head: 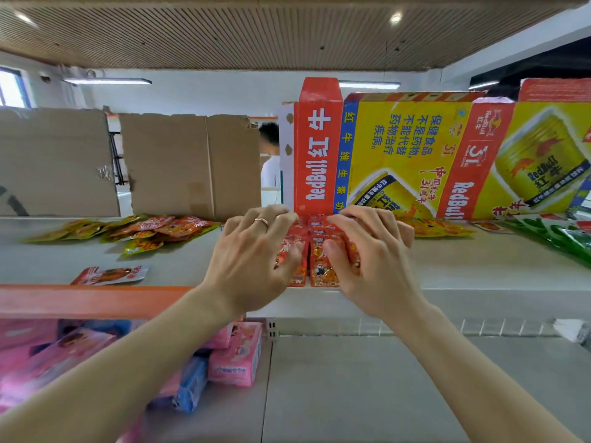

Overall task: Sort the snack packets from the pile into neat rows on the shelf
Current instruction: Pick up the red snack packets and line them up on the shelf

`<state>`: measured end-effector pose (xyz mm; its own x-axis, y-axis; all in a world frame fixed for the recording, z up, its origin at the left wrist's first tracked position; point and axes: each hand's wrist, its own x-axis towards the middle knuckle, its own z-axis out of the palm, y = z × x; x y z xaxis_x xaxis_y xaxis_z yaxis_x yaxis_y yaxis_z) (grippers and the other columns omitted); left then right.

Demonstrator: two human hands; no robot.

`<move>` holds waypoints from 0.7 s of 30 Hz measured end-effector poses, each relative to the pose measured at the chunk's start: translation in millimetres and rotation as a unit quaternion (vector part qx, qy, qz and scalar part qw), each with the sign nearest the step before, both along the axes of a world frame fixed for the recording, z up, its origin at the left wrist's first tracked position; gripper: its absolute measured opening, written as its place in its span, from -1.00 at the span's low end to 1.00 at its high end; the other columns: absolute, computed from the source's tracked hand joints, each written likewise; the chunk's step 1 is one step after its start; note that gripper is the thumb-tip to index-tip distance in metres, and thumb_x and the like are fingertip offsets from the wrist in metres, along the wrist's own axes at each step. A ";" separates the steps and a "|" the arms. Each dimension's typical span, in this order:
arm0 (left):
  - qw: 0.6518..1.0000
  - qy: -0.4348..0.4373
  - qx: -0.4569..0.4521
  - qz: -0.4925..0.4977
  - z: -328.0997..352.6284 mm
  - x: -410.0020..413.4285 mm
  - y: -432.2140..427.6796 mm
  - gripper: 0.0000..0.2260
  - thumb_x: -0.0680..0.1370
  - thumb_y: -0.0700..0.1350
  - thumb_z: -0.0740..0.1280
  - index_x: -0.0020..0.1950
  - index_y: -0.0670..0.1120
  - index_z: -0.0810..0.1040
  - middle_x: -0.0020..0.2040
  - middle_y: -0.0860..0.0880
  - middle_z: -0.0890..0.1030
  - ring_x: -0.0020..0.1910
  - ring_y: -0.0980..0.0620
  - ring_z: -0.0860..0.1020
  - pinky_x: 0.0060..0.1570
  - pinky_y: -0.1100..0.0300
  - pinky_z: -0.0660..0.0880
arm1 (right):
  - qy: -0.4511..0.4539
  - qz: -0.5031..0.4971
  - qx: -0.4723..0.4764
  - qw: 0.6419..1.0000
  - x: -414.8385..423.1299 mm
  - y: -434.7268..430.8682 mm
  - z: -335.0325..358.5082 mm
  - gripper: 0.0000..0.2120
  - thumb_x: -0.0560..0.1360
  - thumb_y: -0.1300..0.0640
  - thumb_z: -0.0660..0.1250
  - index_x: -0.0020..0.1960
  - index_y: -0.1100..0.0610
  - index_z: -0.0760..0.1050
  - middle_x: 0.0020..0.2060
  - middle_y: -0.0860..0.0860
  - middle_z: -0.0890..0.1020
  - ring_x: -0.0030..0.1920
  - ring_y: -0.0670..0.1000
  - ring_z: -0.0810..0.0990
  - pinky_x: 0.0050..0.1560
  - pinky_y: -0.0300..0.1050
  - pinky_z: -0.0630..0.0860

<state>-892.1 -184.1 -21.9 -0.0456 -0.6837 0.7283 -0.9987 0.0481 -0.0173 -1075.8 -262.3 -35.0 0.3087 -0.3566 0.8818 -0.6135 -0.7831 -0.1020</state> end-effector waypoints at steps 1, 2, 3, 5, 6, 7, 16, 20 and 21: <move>1.000 -0.006 0.007 0.005 -1.4 3.2 6.1 -0.55 0.60 0.18 0.04 0.37 0.00 0.42 0.38 0.05 0.44 0.35 0.01 0.39 0.23 0.03 0.28 | 0.003 0.007 0.003 1.000 7.0 5.6 1.7 -0.60 0.56 -0.18 0.15 0.23 0.00 0.56 0.22 -0.10 0.53 0.26 0.01 0.44 0.21 0.04 0.30; 1.000 -0.006 0.013 0.011 -2.3 6.9 11.8 -0.55 0.60 0.18 0.05 0.38 0.00 0.41 0.41 0.04 0.42 0.38 0.00 0.37 0.26 0.01 0.27 | 0.007 0.013 0.006 1.000 13.9 11.4 2.8 -0.58 0.56 -0.19 0.14 0.26 0.00 0.54 0.24 -0.10 0.52 0.28 0.01 0.42 0.22 0.03 0.28; 1.000 -0.004 0.015 0.015 -3.0 10.8 17.6 -0.55 0.60 0.18 0.05 0.39 0.00 0.41 0.43 0.03 0.41 0.40 -0.01 0.36 0.27 -0.01 0.27 | 0.011 0.020 0.009 1.000 20.4 17.1 3.1 -0.58 0.56 -0.19 0.15 0.27 0.00 0.53 0.26 -0.10 0.51 0.30 0.01 0.41 0.24 0.03 0.26; 1.000 0.002 0.010 0.025 -4.7 19.7 28.6 -0.56 0.60 0.17 0.05 0.37 0.00 0.42 0.43 0.03 0.40 0.40 -0.01 0.36 0.30 -0.05 0.26 | 0.017 0.031 0.010 0.999 32.0 26.6 1.9 -0.59 0.55 -0.18 0.18 0.29 -0.01 0.50 0.29 -0.10 0.49 0.32 0.00 0.38 0.25 0.07 0.28; 1.000 0.002 0.008 0.028 -5.5 25.4 33.6 -0.57 0.60 0.16 0.06 0.36 0.00 0.43 0.43 0.03 0.41 0.39 -0.01 0.36 0.32 -0.06 0.25 | 0.017 0.036 0.013 0.999 37.6 30.1 0.9 -0.59 0.55 -0.17 0.19 0.30 -0.01 0.49 0.29 -0.10 0.48 0.33 0.01 0.37 0.26 0.09 0.30; 1.000 0.002 0.008 0.028 -6.4 31.6 37.7 -0.57 0.59 0.14 0.07 0.36 -0.01 0.43 0.43 0.03 0.41 0.39 -0.01 0.36 0.33 -0.06 0.23 | 0.016 0.042 0.021 0.999 43.4 33.2 -0.2 -0.58 0.54 -0.17 0.19 0.31 0.00 0.48 0.30 -0.10 0.48 0.34 0.01 0.37 0.27 0.13 0.32; 0.999 0.001 0.023 0.049 -8.8 117.9 70.8 -0.57 0.57 0.16 0.09 0.35 0.02 0.45 0.48 0.04 0.36 0.44 0.02 0.30 0.38 -0.05 0.11 | 0.066 0.061 0.048 0.995 123.6 62.7 9.2 -0.51 0.52 -0.20 0.13 0.36 -0.01 0.42 0.35 -0.10 0.42 0.37 0.01 0.31 0.29 0.16 0.32; 0.998 0.005 0.004 0.070 -9.6 168.0 85.1 -0.60 0.57 0.15 0.10 0.29 0.01 0.49 0.45 0.04 0.41 0.39 0.01 0.36 0.34 -0.02 0.15 | 0.074 0.072 0.044 0.994 174.4 76.4 15.5 -0.52 0.52 -0.21 0.12 0.36 -0.04 0.43 0.34 -0.15 0.42 0.38 -0.02 0.31 0.29 0.08 0.25; 0.997 0.010 0.003 0.074 -10.1 181.5 89.1 -0.60 0.56 0.14 0.11 0.28 0.00 0.50 0.44 0.04 0.42 0.38 0.00 0.38 0.33 -0.02 0.16 | 0.074 0.077 0.046 0.993 186.7 78.4 16.4 -0.53 0.52 -0.21 0.12 0.35 -0.04 0.43 0.33 -0.16 0.42 0.38 -0.03 0.31 0.29 0.10 0.27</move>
